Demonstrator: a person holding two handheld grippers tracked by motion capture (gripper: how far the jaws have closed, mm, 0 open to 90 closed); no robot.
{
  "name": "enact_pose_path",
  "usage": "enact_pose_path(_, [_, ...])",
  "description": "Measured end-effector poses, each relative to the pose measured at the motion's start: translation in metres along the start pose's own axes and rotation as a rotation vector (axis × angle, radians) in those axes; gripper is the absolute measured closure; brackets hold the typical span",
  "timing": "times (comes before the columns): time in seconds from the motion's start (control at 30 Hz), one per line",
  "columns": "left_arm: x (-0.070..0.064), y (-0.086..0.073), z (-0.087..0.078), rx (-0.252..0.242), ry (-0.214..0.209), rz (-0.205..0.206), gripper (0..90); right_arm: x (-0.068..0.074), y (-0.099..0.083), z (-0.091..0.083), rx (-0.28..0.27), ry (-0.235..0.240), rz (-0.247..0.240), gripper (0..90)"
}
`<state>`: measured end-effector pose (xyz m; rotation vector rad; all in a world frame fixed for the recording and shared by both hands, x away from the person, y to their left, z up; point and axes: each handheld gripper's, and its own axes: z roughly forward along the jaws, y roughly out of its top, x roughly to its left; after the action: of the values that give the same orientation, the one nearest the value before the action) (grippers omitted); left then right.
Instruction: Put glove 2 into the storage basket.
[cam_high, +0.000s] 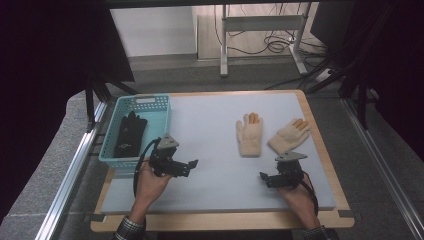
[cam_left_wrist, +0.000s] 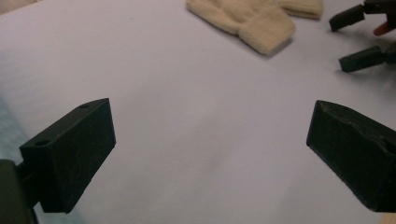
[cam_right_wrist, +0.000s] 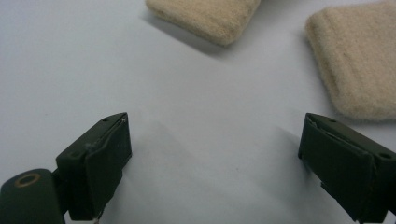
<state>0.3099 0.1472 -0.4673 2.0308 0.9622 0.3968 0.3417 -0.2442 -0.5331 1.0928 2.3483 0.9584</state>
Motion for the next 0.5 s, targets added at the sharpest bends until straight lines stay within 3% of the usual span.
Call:
enact_pose_path(0.23, [-0.024,-0.02,0.017,0.015,-0.001,0.046,1.5,0.0,0.0,0.0,0.0,-0.002,-0.003,8.8])
enact_pose_path(0.5, [-0.029,-0.049,0.034,0.066,0.028,0.041,1.5,0.0,0.0,0.0,0.002,0.001,-0.006,8.0])
